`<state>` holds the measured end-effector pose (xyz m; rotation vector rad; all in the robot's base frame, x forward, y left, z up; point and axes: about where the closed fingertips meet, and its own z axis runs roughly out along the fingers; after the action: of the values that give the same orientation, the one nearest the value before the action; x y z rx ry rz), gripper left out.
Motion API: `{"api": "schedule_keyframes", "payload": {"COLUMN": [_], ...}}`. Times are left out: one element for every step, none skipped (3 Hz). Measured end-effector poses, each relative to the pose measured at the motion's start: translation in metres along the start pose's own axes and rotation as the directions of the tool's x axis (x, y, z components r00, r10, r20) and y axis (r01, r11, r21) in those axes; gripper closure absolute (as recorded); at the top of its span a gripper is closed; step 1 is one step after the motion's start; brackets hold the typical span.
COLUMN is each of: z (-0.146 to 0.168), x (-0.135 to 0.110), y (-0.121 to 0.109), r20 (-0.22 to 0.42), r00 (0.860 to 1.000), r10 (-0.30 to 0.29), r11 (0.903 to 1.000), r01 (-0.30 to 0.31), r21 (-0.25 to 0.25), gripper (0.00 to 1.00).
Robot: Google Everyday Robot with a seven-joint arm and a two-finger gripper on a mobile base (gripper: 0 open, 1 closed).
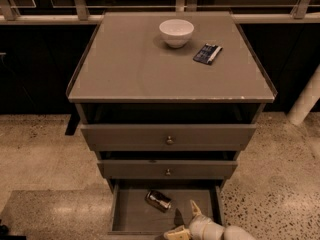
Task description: Pick orange can from bottom drawer and place on counter
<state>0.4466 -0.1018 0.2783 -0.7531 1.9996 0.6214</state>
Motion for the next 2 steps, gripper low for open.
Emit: {"api": "schedule_keyframes", "payload": {"z": [0.024,0.051], "x": [-0.001,0.003], "y": [-0.007,-0.016], "r20": [-0.008,-0.040], "r00": [0.999,0.997], "r10": [-0.032,-0.060], "r11": [0.9994,0.9979], "r01": [0.032,0.059], "r21": [-0.015,-0.026], "gripper": [0.00,0.00]}}
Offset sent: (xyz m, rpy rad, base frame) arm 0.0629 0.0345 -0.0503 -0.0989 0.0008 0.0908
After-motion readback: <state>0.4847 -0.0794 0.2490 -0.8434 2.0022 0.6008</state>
